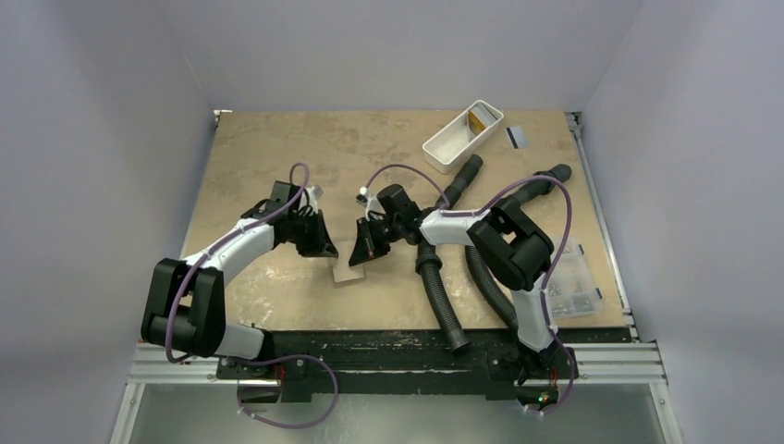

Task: Put the credit cards into the card holder
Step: Close the card holder at the center of the board.

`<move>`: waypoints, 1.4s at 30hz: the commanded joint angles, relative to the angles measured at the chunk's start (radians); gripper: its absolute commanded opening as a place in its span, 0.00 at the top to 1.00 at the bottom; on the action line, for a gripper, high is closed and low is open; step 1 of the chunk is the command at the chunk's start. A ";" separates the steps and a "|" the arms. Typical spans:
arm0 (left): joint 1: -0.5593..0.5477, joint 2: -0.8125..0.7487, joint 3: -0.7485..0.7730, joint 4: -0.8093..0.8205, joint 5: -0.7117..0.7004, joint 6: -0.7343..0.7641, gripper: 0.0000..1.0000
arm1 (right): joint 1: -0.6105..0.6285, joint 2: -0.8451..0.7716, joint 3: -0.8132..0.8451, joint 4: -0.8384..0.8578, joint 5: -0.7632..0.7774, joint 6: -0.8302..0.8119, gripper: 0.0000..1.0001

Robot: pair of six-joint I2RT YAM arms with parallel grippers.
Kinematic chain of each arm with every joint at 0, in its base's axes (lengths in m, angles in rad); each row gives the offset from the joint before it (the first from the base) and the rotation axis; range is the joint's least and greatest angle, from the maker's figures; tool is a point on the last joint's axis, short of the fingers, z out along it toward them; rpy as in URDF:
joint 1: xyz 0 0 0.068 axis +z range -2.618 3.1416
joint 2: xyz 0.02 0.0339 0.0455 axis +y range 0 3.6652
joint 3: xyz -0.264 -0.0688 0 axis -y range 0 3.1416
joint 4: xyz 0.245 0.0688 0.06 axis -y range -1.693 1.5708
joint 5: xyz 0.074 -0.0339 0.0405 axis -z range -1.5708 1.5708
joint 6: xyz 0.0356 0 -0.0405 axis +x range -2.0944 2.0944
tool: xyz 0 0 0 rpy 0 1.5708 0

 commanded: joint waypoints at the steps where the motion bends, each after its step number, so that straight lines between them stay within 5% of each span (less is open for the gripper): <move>1: -0.018 0.022 0.010 0.049 0.035 0.005 1.00 | 0.018 0.056 -0.006 -0.031 0.079 -0.019 1.00; 22: -0.157 0.074 0.123 -0.080 -0.283 0.025 1.00 | 0.018 0.068 0.018 -0.068 0.101 -0.042 1.00; 42: -0.259 0.134 0.173 -0.144 -0.436 0.043 1.00 | 0.018 0.077 0.023 -0.074 0.090 -0.048 1.00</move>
